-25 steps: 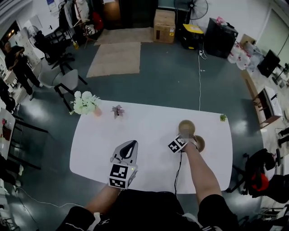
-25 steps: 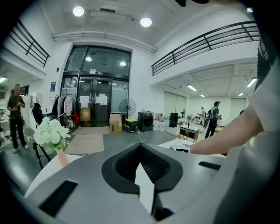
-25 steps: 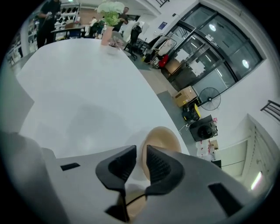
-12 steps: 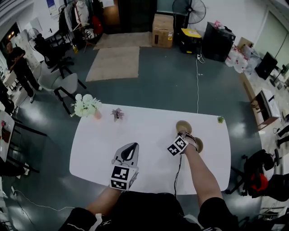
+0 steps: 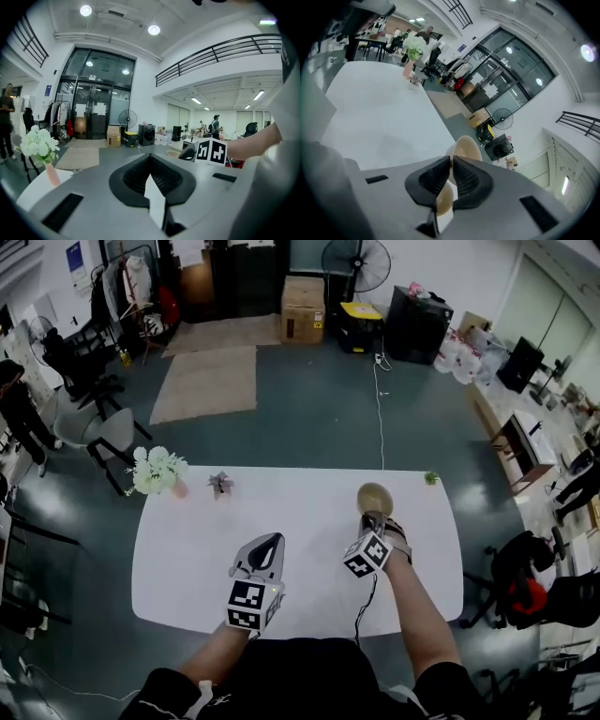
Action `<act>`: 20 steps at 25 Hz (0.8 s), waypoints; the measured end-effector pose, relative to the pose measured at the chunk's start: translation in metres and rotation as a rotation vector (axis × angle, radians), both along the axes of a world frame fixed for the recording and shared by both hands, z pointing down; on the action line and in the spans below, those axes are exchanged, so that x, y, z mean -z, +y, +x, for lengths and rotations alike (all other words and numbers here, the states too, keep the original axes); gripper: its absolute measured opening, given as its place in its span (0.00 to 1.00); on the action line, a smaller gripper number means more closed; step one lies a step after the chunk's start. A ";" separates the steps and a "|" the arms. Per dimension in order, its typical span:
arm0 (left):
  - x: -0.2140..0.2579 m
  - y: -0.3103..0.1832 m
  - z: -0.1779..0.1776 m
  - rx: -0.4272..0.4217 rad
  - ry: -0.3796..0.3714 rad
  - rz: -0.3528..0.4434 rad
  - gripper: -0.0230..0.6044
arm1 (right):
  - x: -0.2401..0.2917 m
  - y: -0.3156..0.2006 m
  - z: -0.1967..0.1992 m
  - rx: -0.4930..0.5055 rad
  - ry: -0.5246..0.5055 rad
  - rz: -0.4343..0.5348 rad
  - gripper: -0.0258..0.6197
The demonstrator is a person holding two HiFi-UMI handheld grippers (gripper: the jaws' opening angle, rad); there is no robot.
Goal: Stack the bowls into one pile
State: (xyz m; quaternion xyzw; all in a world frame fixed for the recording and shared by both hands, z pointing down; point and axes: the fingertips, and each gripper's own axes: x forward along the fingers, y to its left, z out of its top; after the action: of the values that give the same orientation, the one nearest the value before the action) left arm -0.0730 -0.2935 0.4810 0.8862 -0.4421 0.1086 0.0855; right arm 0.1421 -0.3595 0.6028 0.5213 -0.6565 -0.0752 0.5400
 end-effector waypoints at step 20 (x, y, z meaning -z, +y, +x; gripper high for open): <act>-0.003 0.003 0.027 -0.090 -0.012 0.006 0.06 | -0.076 0.068 0.056 -0.112 0.064 -0.103 0.10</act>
State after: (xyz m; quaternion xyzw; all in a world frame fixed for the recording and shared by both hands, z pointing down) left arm -0.0464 -0.2901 0.4840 0.9047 -0.4028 0.1166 0.0754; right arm 0.1977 -0.2920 0.6790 0.5261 -0.6119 -0.0277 0.5900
